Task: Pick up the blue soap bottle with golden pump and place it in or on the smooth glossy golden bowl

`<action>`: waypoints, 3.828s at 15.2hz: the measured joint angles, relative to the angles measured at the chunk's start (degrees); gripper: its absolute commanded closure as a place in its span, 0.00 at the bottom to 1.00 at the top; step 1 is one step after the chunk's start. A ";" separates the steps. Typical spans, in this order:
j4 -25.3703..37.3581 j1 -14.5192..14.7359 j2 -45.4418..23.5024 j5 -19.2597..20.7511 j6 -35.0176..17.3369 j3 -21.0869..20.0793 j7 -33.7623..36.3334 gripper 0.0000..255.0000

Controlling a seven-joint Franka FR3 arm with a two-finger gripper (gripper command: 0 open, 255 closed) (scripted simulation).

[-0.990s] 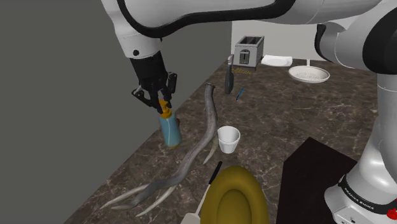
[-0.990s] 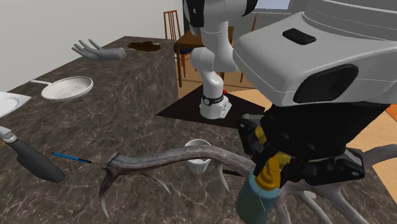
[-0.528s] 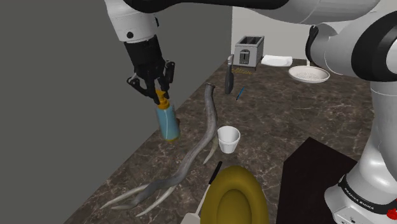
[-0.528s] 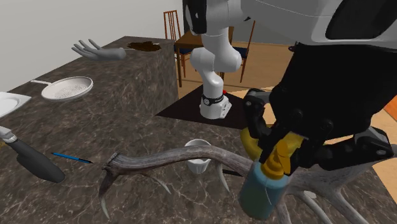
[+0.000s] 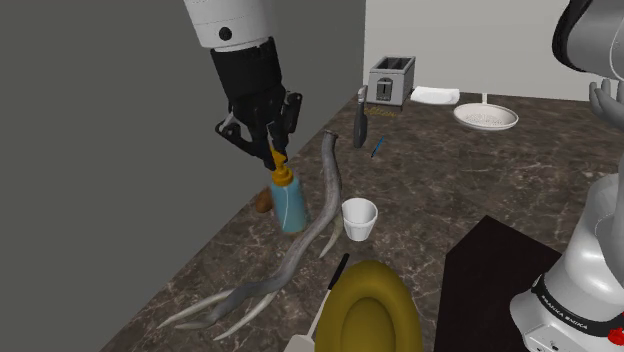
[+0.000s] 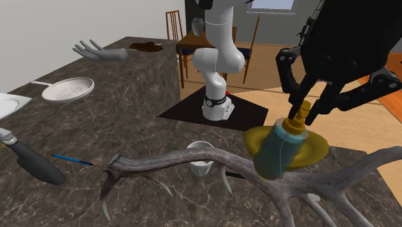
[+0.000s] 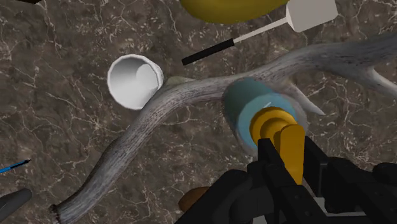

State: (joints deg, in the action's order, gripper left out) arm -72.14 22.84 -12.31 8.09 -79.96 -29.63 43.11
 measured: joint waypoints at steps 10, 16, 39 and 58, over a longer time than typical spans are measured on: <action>-13.55 1.04 16.47 -8.58 0.98 -2.42 5.07 1.00; -18.16 2.62 24.41 -13.10 3.02 -3.15 7.67 1.00; -41.08 3.80 30.55 -16.22 -14.41 -2.93 5.99 1.00; -41.94 3.91 30.29 -16.16 -15.58 -3.15 6.19 0.00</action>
State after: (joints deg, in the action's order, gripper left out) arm -114.08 26.75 17.98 -8.07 -95.54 -32.78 49.30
